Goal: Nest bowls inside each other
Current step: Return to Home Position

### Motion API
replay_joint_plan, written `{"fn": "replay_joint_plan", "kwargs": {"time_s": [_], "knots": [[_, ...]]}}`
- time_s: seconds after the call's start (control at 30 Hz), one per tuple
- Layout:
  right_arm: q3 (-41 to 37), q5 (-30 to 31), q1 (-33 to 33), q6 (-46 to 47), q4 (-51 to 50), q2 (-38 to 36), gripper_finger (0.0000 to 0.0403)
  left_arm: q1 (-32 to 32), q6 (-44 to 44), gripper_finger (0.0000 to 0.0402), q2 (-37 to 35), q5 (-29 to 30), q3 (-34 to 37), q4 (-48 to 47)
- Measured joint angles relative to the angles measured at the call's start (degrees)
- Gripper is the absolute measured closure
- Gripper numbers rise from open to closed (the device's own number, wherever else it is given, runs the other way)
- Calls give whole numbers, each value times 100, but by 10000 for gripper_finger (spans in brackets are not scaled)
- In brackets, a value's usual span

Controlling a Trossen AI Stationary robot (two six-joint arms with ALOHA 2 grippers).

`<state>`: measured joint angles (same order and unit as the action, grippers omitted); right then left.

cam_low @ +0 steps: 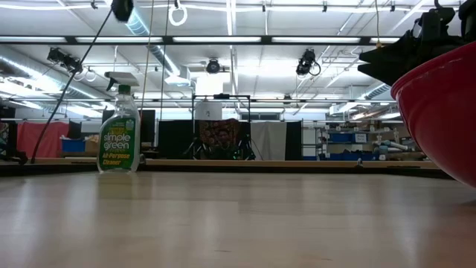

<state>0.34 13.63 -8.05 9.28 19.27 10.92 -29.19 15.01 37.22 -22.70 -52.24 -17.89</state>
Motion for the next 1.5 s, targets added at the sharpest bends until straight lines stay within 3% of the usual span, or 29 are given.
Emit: {"fn": "replay_joint_plan", "kwargs": {"time_s": [0.1,0.27,0.43,0.7,0.9,1.07,1.3,1.4,1.5], "knots": [[0,-2,0,0,0,0,223,0,774,286,-615,289,1246,1229],[0,-2,0,-2,1,0,223,0,1404,286,-1317,923,2678,2181],[0,-4,0,-2,0,0,223,0,1445,286,-1688,1511,3622,2679],[0,-4,1,-2,0,0,223,29,1942,287,-1780,1646,4927,4257],[0,-4,2,-1,1,0,223,517,2038,333,-1778,1722,5163,4181],[0,-4,2,-2,2,0,223,1428,2059,391,-1778,2298,5163,4133],[0,-4,2,-1,1,0,223,2961,1826,398,-1778,3845,5163,3506],[0,-4,2,-2,0,0,223,3254,1664,398,-1775,4374,5163,3170],[0,-4,2,-2,0,0,223,3278,1496,399,-1778,4457,5163,3060]]}}
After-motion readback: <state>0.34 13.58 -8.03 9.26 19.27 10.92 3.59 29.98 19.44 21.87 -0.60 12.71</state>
